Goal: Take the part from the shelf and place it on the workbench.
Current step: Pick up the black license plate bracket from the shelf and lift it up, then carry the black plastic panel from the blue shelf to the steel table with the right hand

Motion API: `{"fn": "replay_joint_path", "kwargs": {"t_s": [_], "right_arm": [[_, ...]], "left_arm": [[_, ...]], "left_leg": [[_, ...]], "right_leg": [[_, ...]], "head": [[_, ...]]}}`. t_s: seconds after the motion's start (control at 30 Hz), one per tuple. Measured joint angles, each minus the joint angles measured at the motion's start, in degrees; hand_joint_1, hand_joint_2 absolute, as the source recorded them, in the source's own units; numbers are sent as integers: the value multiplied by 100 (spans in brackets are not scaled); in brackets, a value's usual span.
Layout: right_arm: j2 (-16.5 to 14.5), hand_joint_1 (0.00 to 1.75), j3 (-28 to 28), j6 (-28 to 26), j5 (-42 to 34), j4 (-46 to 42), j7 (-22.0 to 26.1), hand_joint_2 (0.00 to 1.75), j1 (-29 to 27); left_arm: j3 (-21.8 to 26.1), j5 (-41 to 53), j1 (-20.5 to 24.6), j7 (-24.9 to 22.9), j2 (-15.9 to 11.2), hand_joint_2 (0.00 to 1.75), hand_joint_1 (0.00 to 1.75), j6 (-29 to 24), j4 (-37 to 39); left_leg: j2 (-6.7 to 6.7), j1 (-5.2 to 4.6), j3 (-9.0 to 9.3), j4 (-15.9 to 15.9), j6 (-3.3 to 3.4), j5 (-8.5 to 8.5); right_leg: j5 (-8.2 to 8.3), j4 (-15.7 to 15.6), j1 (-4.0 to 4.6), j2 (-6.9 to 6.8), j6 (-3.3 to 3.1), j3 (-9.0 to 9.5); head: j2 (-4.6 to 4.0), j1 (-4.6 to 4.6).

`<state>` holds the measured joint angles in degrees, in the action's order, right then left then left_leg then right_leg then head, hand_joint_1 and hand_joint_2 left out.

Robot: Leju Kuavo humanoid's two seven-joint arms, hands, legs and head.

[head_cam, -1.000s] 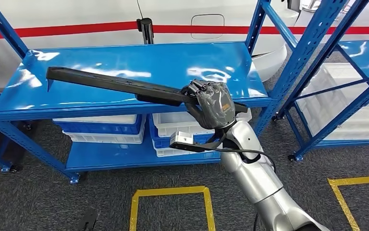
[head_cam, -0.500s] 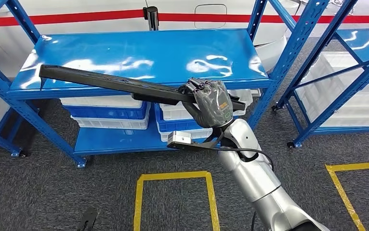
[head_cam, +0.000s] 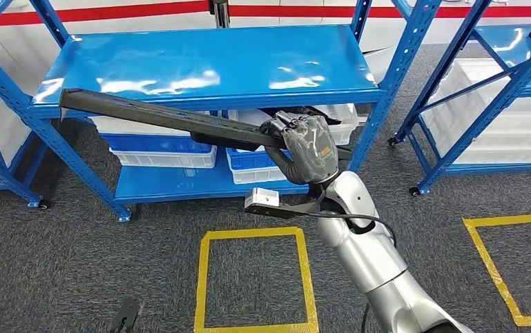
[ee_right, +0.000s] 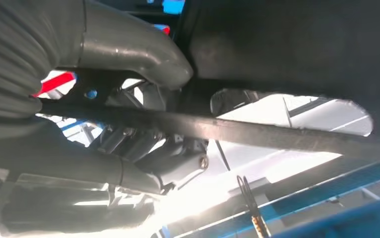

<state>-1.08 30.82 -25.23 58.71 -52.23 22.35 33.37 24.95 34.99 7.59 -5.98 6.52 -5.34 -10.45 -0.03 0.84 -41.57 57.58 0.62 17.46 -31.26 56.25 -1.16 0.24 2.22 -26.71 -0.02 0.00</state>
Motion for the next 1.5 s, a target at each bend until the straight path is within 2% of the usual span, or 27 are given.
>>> {"fn": "replay_joint_path", "kwargs": {"t_s": [0.07,0.13,0.17,0.2,0.27,0.33,0.4,0.47,0.53,0.6,0.67,0.7,0.77,0.83,0.9,0.93,0.97,1.03,1.1,1.17,1.2,1.23,1.3,1.33,1.37,1.43,1.5], "right_arm": [[-16,175,2,0,57,0,-16,175,-15],[-31,175,4,-1,121,-1,-52,175,-20],[-33,175,4,-2,150,0,-79,175,-18],[-31,175,3,-2,181,3,-104,175,-14],[-21,175,-5,-8,294,16,-181,175,1],[-12,175,-34,-39,452,20,-320,175,11],[7,175,-117,-116,554,-19,-463,175,-26],[47,175,-263,-228,593,-113,-525,175,-118],[109,175,-436,-307,617,-214,-526,175,-220],[170,175,-582,-329,633,-292,-520,175,-294],[210,175,-679,-333,643,-353,-518,175,-339],[225,175,-717,-333,651,-377,-517,175,-358],[250,175,-791,-332,671,-428,-518,175,-399],[268,175,-866,-333,684,-504,-517,175,-427],[277,175,-954,-336,690,-620,-516,175,-443],[281,175,-1001,-338,693,-679,-513,175,-449],[286,175,-1045,-340,698,-733,-509,175,-461],[295,175,-1109,-342,708,-800,-502,175,-501],[293,175,-1144,-343,716,-846,-499,175,-555],[291,175,-1169,-343,720,-886,-499,175,-588],[291,175,-1180,-343,720,-898,-500,175,-607],[292,175,-1188,-343,719,-903,-499,175,-627],[295,175,-1200,-343,719,-904,-499,175,-671],[297,175,-1209,-343,720,-909,-498,175,-684],[300,175,-1223,-342,723,-926,-496,175,-694],[306,175,-1265,-340,742,-978,-489,175,-707],[309,175,-1304,-337,781,-1014,-483,175,-733]], "left_arm": [[3,-6,-29,-2,-6,175,0,2,7],[7,-20,-49,2,-8,175,0,4,9],[12,-29,-52,15,-8,175,0,5,9],[19,-35,-54,30,-8,175,0,9,9],[29,-32,-55,48,-8,175,0,25,9],[32,8,-40,23,2,175,0,53,9],[31,60,-15,-6,25,175,0,77,7],[31,96,-5,-12,50,175,0,72,6],[33,121,-2,-13,71,175,0,52,8],[38,136,8,-14,83,175,0,43,9],[56,138,14,-14,91,175,0,40,9],[68,140,15,-16,97,175,0,44,9],[88,150,19,-22,105,175,0,68,9],[94,174,28,-33,121,175,0,86,9],[102,211,37,-47,149,175,0,85,7],[105,231,40,-54,163,175,0,83,7],[108,243,41,-57,172,175,0,81,6],[108,257,40,-63,175,175,0,78,10],[108,261,36,-72,172,175,0,73,14],[108,261,39,-78,169,175,0,70,14],[108,261,40,-78,166,175,0,70,14],[108,261,41,-78,162,175,0,70,14],[108,262,43,-78,157,175,0,70,13],[109,266,49,-78,156,175,0,70,11],[109,273,61,-78,156,175,0,70,8],[109,291,93,-79,157,175,0,70,-2],[109,313,107,-84,157,175,0,70,-7]], "left_leg": [[3,30,-125,240,-43,332],[6,43,-302,932,-82,964],[3,44,-374,1343,-95,1197],[2,46,-393,1647,-105,1292],[5,67,-172,1719,-123,1185],[1,107,371,1124,-170,1063],[-31,112,737,589,-186,1127],[-55,71,738,463,-111,1138],[-36,41,644,429,42,1031],[-12,24,509,397,196,898],[7,-2,341,397,265,766],[15,-15,256,398,275,697],[23,-46,76,399,284,547],[21,-73,-90,401,276,389],[17,-81,-179,383,230,242],[20,-63,-182,351,194,165],[21,-51,-173,296,148,80],[14,-28,-184,189,68,-9],[-6,-21,-268,363,0,387],[-13,10,-367,1003,-79,1057],[-12,32,-390,1383,-124,1238],[-11,57,-373,1684,-167,1261],[-8,114,-116,1790,-240,999],[-8,141,160,1554,-269,906],[-10,152,503,1164,-290,948],[-25,131,1002,472,-244,1205],[-33,67,1066,245,-102,1276]], "right_leg": [[111,36,-38,-14,-89,-117],[232,67,-24,-33,-180,-239],[283,88,-17,-42,-191,-315],[324,118,-14,-50,-187,-395],[391,202,-28,-59,-158,-565],[438,319,-40,-58,-110,-734],[481,414,-9,-56,-42,-860],[559,425,38,-57,69,-919],[550,455,37,-54,158,-1002],[222,773,16,-49,127,-1184],[-252,1431,13,-45,69,-1369],[-378,1734,18,-43,76,-1397],[-313,1933,45,-41,142,-1226],[-115,1417,99,-39,130,-696],[-204,598,170,-53,-11,-118],[-269,328,204,-58,-86,27],[-276,182,231,-62,-141,63],[-75,113,195,-61,-213,-23],[156,52,110,-70,-296,-149],[351,52,83,-74,-348,-344],[442,57,76,-76,-344,-448],[527,65,69,-78,-326,-558],[670,103,37,-83,-266,-776],[725,147,21,-84,-223,-879],[766,204,13,-83,-179,-982],[843,297,20,-94,-81,-1111],[960,284,38,-106,27,-1157]], "head": [[0,-44],[0,-63],[0,-67],[0,-66],[0,-67],[0,-74],[0,-71],[1,-58],[1,-55],[0,-25],[0,7],[0,7],[0,8],[1,4],[1,-8],[1,-1],[1,7],[0,32],[0,20],[0,-4],[0,-14],[0,-18],[0,-25],[0,-28],[0,-33],[0,-24],[0,-14]]}}
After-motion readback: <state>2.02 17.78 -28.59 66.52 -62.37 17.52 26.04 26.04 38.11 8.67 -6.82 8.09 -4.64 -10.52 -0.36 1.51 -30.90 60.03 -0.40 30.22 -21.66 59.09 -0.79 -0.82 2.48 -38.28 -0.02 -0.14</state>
